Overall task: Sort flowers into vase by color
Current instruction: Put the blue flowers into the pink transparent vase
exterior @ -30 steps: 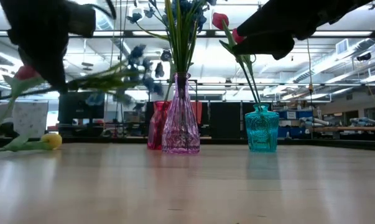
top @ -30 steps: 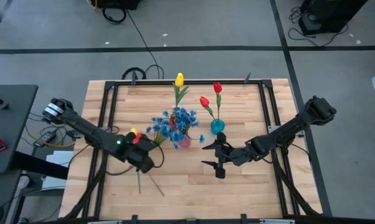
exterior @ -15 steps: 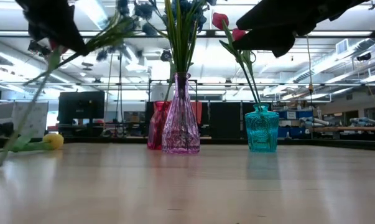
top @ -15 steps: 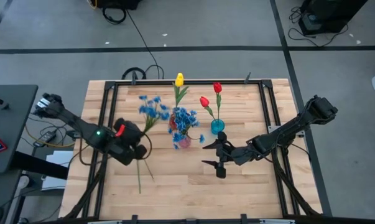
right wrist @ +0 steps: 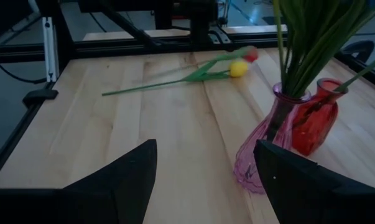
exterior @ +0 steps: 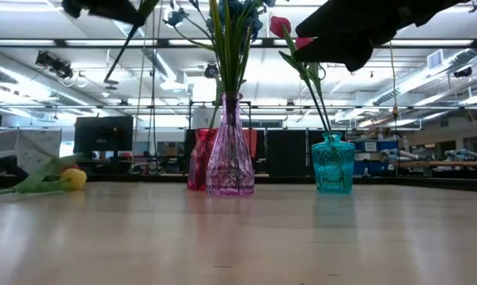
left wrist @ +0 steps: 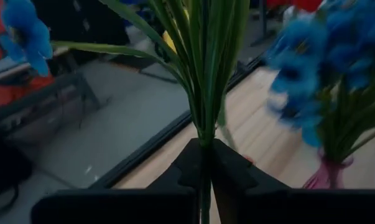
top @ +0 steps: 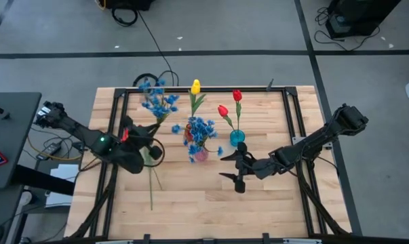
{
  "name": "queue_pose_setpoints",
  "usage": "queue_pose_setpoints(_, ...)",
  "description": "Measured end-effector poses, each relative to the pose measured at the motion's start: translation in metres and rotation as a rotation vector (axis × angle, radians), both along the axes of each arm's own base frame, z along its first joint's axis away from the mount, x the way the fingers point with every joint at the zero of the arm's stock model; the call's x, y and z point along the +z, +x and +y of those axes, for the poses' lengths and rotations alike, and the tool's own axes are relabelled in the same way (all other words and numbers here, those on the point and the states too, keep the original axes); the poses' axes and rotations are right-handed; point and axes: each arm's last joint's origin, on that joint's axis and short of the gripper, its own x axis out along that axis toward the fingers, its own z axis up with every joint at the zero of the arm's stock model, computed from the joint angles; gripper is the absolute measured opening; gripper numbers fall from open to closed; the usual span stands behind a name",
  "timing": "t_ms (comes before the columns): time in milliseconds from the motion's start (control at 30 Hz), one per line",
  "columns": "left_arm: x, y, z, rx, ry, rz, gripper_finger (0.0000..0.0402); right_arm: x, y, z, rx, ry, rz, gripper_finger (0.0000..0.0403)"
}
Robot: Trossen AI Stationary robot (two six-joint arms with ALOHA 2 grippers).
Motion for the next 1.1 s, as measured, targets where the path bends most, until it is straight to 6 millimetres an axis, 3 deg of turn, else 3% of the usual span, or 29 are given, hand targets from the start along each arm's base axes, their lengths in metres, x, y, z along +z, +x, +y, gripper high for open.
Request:
queue_pose_setpoints(267,0.027,0.017,-0.018,-0.192,0.057,-0.071,0.003,0.0,0.0,-0.001,-0.011,-0.005,-0.001,0.028)
queue_pose_setpoints(400,0.027,0.022,-0.033,-0.366,0.087,-0.133,0.003,0.0,0.0,-0.001,-0.017,-0.008,-0.002,0.028)
queue_pose_setpoints(700,0.003,0.031,-0.063,-0.852,0.249,-0.378,0.003,-0.003,-0.001,-0.003,-0.077,0.033,0.012,0.028)
queue_pose_setpoints(867,-0.026,0.042,-0.073,-0.932,0.272,-0.387,0.003,-0.004,0.004,-0.011,-0.133,0.086,-0.003,0.028)
queue_pose_setpoints(1100,-0.06,0.049,-0.077,-0.916,0.384,-0.466,0.003,-0.016,0.004,-0.022,-0.14,0.149,-0.106,0.028)
